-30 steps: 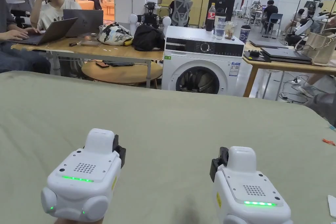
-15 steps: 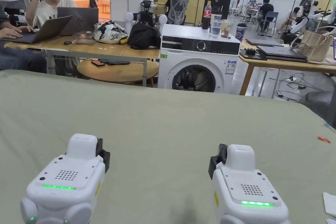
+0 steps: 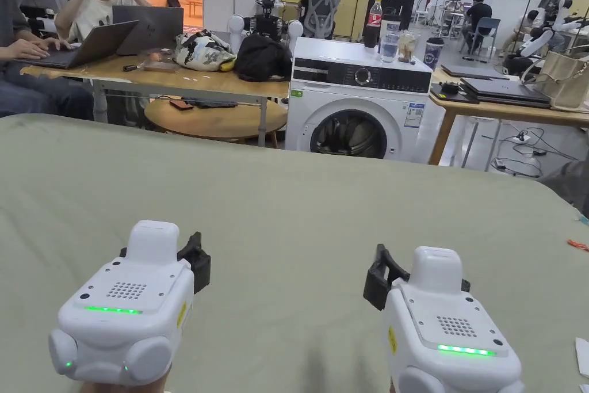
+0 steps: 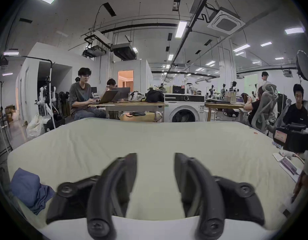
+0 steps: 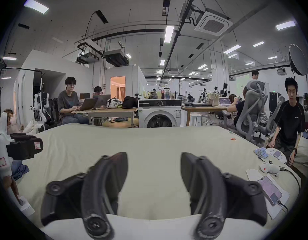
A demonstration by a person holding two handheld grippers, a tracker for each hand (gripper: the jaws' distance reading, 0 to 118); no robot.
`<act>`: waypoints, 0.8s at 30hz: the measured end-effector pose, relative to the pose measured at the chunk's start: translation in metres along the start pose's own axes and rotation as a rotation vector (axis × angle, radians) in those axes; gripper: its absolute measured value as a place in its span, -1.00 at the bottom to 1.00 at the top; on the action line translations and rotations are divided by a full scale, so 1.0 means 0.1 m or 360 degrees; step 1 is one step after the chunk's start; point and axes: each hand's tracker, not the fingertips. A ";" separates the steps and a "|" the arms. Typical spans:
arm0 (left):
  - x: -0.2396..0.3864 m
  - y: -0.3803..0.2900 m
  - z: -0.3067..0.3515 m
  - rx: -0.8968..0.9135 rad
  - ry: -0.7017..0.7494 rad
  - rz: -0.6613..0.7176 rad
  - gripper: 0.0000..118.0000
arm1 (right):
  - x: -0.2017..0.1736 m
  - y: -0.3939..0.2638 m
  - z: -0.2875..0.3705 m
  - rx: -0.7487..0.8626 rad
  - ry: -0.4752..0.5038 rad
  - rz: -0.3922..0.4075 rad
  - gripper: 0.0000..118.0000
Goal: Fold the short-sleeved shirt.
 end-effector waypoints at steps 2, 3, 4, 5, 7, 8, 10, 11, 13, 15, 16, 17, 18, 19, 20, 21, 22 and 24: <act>-0.03 0.01 0.01 0.0003 -0.0001 0.0046 -0.06 | 0.00 -0.01 -0.02 -0.0017 -0.0010 -0.0002 0.23; -0.04 0.01 0.02 0.0005 0.0003 0.0067 0.12 | 0.00 -0.02 -0.02 -0.0016 -0.0035 0.0000 0.28; -0.05 0.01 0.02 0.0007 0.0017 0.0086 0.24 | 0.00 -0.02 -0.02 -0.0009 -0.0060 0.0000 0.32; -0.07 0.00 0.02 0.0010 0.0021 0.0101 0.32 | 0.00 -0.03 -0.03 -0.0005 -0.0081 0.0001 0.39; -0.11 -0.01 0.02 0.0010 0.0003 0.0117 0.37 | 0.00 -0.02 -0.03 -0.0018 -0.0112 -0.0017 0.45; -0.12 -0.02 0.02 0.0013 -0.0014 0.0123 0.37 | 0.03 -0.02 -0.03 -0.0018 -0.0086 -0.0039 0.45; -0.13 -0.02 0.01 0.0007 -0.0029 0.0115 0.37 | 0.07 -0.03 -0.03 -0.0016 -0.0041 -0.0058 0.45; -0.12 -0.03 0.01 0.0001 -0.0027 0.0099 0.37 | 0.07 -0.02 -0.04 -0.0023 -0.0029 -0.0050 0.45; -0.09 -0.03 0.00 0.0018 0.0011 0.0058 0.37 | 0.05 -0.02 -0.04 -0.0027 -0.0042 -0.0035 0.45; -0.07 -0.04 0.02 0.0072 0.0036 0.0020 0.37 | 0.08 -0.03 -0.03 -0.0019 0.0009 -0.0054 0.46; -0.08 -0.04 0.03 0.0109 0.0023 0.0028 0.37 | 0.09 -0.03 -0.03 -0.0008 0.0048 -0.0073 0.46; -0.10 -0.04 0.05 0.0127 -0.0009 0.0052 0.37 | 0.11 -0.03 -0.02 0.0016 0.0093 -0.0099 0.46; -0.12 -0.03 0.05 0.0137 -0.0041 0.0072 0.37 | 0.12 -0.03 0.00 0.0020 0.0107 -0.0120 0.47; -0.15 -0.02 0.05 0.0132 -0.0059 0.0090 0.37 | 0.14 -0.03 0.00 0.0032 0.0124 -0.0147 0.47; -0.16 0.00 0.05 0.0134 -0.0071 0.0102 0.37 | 0.14 -0.03 -0.01 0.0036 0.0125 -0.0181 0.47; -0.17 0.00 0.04 0.0140 -0.0074 0.0107 0.37 | 0.13 -0.01 -0.02 0.0023 0.0067 -0.0183 0.47; -0.18 0.00 0.04 0.0142 -0.0072 0.0110 0.37 | 0.12 0.00 -0.03 0.0012 -0.0006 -0.0181 0.47; -0.18 0.01 0.04 0.0164 -0.0047 0.0116 0.37 | 0.11 0.01 -0.05 0.0011 -0.0042 -0.0190 0.47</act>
